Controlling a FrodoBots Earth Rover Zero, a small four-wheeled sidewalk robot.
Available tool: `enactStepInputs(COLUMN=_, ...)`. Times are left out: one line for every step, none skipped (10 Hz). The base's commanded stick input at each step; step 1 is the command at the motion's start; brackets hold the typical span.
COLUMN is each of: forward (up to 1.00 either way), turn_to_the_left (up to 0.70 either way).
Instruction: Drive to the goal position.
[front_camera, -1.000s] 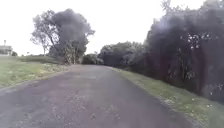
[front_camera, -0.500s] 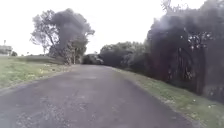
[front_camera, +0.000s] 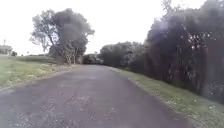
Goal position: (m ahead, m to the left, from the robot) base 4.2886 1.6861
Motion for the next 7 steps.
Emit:
enactStepInputs(forward=0.09, turn_to_the_left=0.00)
enactStepInputs(forward=0.09, turn_to_the_left=0.00)
enactStepInputs(forward=0.08, turn_to_the_left=0.00)
enactStepInputs(forward=0.08, turn_to_the_left=0.00)
enactStepInputs(forward=0.08, turn_to_the_left=0.00)
enactStepInputs(forward=0.08, turn_to_the_left=0.00)
enactStepInputs(forward=0.07, turn_to_the_left=0.00)
